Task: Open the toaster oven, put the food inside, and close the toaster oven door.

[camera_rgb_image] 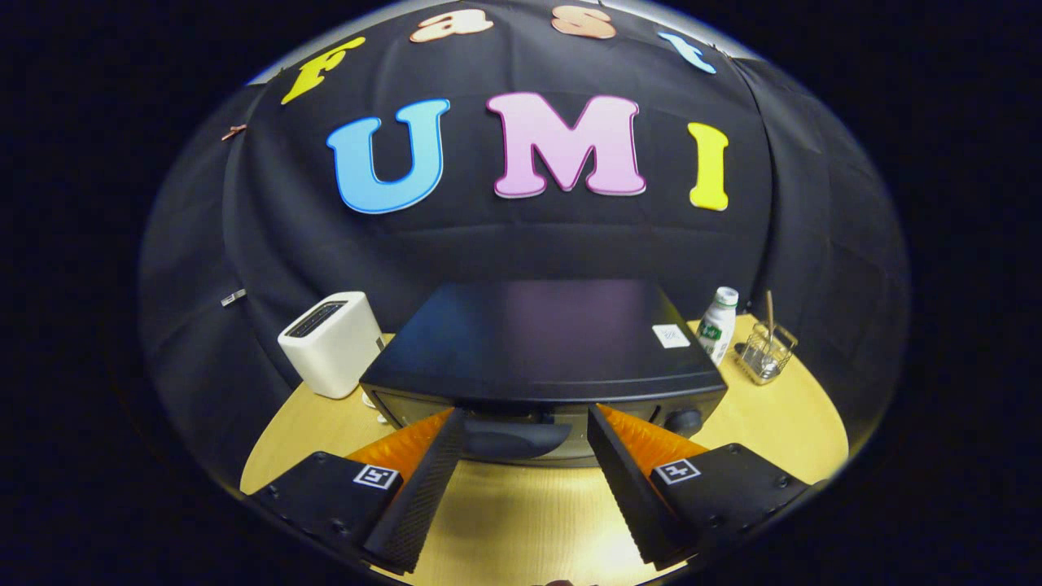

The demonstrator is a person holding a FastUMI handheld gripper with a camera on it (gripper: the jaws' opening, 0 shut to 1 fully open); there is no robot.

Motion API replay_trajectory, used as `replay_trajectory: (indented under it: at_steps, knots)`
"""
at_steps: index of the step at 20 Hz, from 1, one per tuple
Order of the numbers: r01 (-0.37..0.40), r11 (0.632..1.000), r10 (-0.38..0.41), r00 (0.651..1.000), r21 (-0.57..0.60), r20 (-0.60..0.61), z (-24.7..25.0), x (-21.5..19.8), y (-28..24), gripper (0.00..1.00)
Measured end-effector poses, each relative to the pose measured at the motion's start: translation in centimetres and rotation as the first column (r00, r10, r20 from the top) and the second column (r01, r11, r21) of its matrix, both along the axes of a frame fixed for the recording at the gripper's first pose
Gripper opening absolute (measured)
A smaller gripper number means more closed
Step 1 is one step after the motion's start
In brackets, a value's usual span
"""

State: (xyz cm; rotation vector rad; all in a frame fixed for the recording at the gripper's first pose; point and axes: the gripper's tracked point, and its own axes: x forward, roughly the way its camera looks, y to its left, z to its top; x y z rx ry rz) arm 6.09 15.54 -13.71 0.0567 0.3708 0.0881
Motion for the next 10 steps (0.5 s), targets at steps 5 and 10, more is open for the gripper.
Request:
replay_trajectory:
  at_steps: [5,10]
  knots:
    - [0.045,0.998,-0.036,0.982,-0.042,0.188,7.5,-3.2,-5.3,0.98]
    - [0.153,0.986,-0.123,0.931,-0.061,0.345,14.7,-7.6,-11.8,0.98]
